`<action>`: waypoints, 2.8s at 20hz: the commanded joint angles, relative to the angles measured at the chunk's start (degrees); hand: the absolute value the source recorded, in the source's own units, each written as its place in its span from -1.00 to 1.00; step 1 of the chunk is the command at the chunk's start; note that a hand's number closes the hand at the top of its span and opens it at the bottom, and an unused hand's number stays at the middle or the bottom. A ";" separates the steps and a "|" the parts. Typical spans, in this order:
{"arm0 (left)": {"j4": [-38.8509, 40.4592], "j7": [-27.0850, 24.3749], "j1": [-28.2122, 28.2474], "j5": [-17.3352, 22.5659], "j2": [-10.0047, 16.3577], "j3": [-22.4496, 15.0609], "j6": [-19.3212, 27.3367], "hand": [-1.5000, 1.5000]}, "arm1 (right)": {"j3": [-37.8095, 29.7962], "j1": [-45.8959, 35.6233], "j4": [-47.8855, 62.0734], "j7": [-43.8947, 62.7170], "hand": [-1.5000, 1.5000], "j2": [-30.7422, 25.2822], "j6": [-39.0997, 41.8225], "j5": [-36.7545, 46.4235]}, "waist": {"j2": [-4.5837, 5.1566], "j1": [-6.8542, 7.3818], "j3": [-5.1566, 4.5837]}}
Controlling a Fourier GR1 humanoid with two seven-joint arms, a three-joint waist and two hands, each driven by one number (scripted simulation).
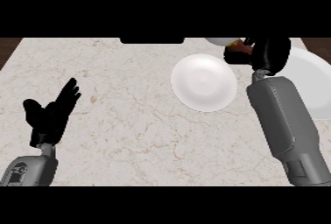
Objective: Pick the sweet potato from the plate and place it in the plate
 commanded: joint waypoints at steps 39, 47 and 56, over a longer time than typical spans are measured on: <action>3.51 -1.72 -1.68 -2.51 -1.77 1.98 -0.68 0.00 | -30.75 0.85 20.69 -51.76 -1.00 -18.45 7.84 -39.18 | -0.20 -0.56 0.04; 0.70 -1.10 1.30 -1.63 -1.04 2.53 -2.07 0.00 | -36.73 3.64 20.31 -43.12 -1.00 -20.59 23.60 -50.93 | -0.28 -0.40 0.05; 2.25 0.88 -2.65 -3.84 -3.12 1.95 -0.40 0.00 | -34.35 10.75 14.74 -46.55 -1.00 -24.07 27.70 -56.99 | -0.07 -0.15 0.04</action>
